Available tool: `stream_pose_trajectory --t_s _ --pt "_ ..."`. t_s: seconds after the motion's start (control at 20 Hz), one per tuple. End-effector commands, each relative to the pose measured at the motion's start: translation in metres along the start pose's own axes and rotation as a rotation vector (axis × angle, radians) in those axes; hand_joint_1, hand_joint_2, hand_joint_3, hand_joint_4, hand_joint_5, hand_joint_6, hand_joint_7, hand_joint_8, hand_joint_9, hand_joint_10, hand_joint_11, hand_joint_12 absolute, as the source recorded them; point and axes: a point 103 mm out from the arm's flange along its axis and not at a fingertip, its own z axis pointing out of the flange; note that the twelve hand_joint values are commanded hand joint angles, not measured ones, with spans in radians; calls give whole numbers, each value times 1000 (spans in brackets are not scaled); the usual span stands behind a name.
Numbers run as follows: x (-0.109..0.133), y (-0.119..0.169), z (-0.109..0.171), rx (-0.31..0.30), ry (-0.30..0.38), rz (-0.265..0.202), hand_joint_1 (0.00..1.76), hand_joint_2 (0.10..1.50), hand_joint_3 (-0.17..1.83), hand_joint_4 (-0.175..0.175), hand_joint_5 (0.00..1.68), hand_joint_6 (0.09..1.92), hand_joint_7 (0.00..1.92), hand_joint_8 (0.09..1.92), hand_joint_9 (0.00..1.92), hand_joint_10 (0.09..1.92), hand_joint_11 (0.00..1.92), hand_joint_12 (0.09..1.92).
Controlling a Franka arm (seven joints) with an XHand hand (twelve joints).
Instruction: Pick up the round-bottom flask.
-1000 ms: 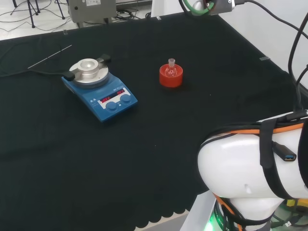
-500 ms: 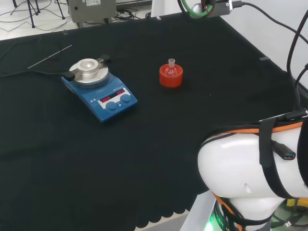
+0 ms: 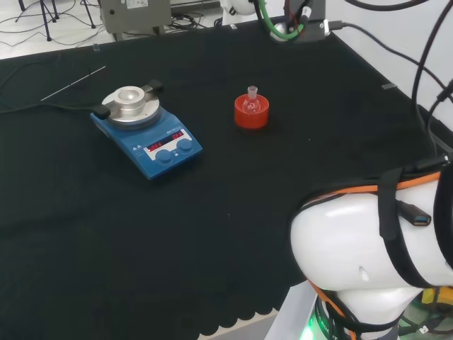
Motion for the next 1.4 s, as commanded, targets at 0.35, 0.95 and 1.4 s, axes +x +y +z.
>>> stream_pose_trajectory --t_s 0.35,0.95,1.4 --pt "-26 127 98 -10 114 15 588 1039 363 -83 488 87 218 646 320 719 0 1301" --pt "-50 184 159 61 137 74 588 1036 378 -86 497 87 221 649 322 720 0 1294" --pt "-58 213 189 64 166 98 591 1030 390 -88 495 87 216 651 319 721 0 1291"
